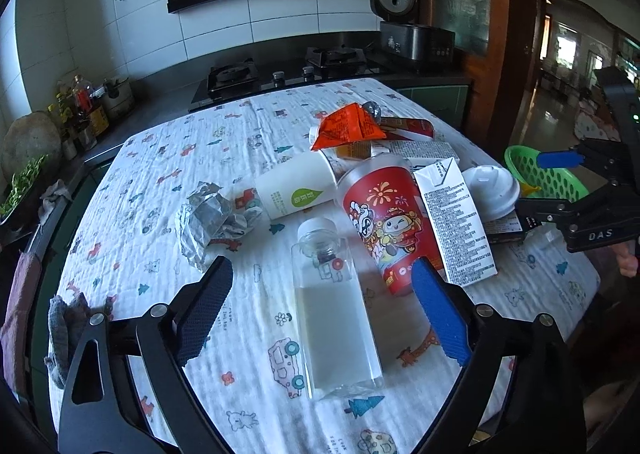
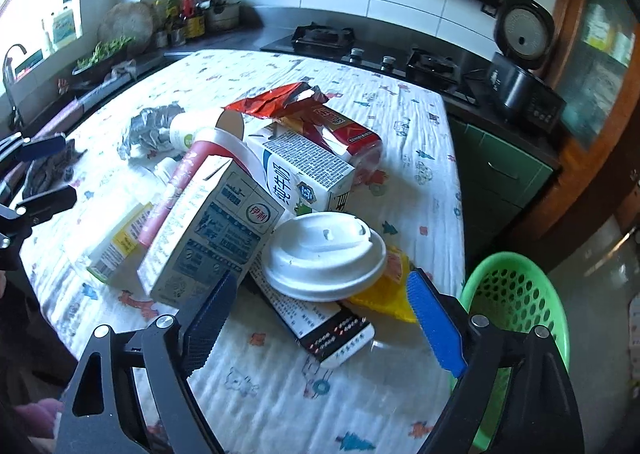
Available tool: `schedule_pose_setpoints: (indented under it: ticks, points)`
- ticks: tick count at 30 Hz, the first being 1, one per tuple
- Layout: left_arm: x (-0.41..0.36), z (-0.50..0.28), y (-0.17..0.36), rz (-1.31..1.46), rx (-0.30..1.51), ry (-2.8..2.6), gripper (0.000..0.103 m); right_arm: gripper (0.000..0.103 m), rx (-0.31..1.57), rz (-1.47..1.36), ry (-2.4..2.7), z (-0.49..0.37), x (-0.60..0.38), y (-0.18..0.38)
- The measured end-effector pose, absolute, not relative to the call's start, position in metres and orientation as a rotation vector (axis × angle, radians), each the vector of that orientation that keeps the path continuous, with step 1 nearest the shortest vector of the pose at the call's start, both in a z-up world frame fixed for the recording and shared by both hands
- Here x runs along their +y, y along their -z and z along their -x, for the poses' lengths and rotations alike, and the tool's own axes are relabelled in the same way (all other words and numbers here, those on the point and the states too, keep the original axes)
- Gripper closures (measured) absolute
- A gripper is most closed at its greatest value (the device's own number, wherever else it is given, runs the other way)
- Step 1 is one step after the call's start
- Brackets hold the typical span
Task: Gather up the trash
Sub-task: 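Grasp the yellow snack bag with the right gripper and lift it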
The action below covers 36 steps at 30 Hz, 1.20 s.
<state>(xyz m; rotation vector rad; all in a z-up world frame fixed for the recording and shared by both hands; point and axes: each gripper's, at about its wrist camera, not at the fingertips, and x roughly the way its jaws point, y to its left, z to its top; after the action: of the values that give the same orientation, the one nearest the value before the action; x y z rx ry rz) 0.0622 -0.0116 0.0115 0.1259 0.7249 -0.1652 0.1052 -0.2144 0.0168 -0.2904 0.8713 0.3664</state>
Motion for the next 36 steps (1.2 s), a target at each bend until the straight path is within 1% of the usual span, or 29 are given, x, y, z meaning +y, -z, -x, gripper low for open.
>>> schedule_pose_setpoints:
  ticks: [5, 11, 17, 18, 20, 21, 22, 23, 32, 35, 36]
  points:
    - [-0.019, -0.069, -0.009, -0.122, 0.746, 0.213, 0.018, 0.02, 0.899, 0.354, -0.415, -0.125, -0.208, -0.005]
    - [-0.031, -0.075, -0.008, -0.108, 0.773, 0.286, 0.018, 0.02, 0.925, 0.367, -0.452, -0.141, -0.208, 0.004]
    - [-0.048, -0.082, -0.005, -0.103, 0.797, 0.358, 0.023, 0.02, 0.955, 0.378, -0.479, -0.149, -0.205, 0.017]
    - [-0.051, -0.084, -0.004, -0.108, 0.8, 0.366, 0.025, 0.021, 0.953, 0.374, -0.484, -0.149, -0.205, 0.017]
    - [-0.056, -0.086, -0.003, -0.112, 0.808, 0.383, 0.027, 0.028, 0.941, 0.374, -0.479, -0.148, -0.205, 0.016]
    - [-0.059, -0.088, -0.002, -0.111, 0.815, 0.394, 0.029, 0.029, 0.938, 0.367, -0.478, -0.148, -0.206, 0.015]
    - [-0.062, -0.09, -0.002, -0.11, 0.821, 0.403, 0.029, 0.033, 0.937, 0.358, -0.477, -0.148, -0.206, 0.014]
    - [-0.065, -0.092, -0.001, -0.108, 0.825, 0.413, 0.03, 0.035, 0.935, 0.353, -0.474, -0.147, -0.207, 0.013]
    - [-0.09, -0.116, 0.009, -0.092, 0.895, 0.472, 0.031, 0.037, 0.871, 0.32, -0.458, -0.13, -0.214, -0.006]
    - [-0.095, -0.126, 0.015, -0.088, 0.923, 0.469, 0.037, 0.039, 0.844, 0.296, -0.45, -0.123, -0.221, -0.016]
    - [-0.097, -0.127, 0.014, -0.089, 0.915, 0.467, 0.037, 0.039, 0.84, 0.288, -0.45, -0.121, -0.223, -0.019]
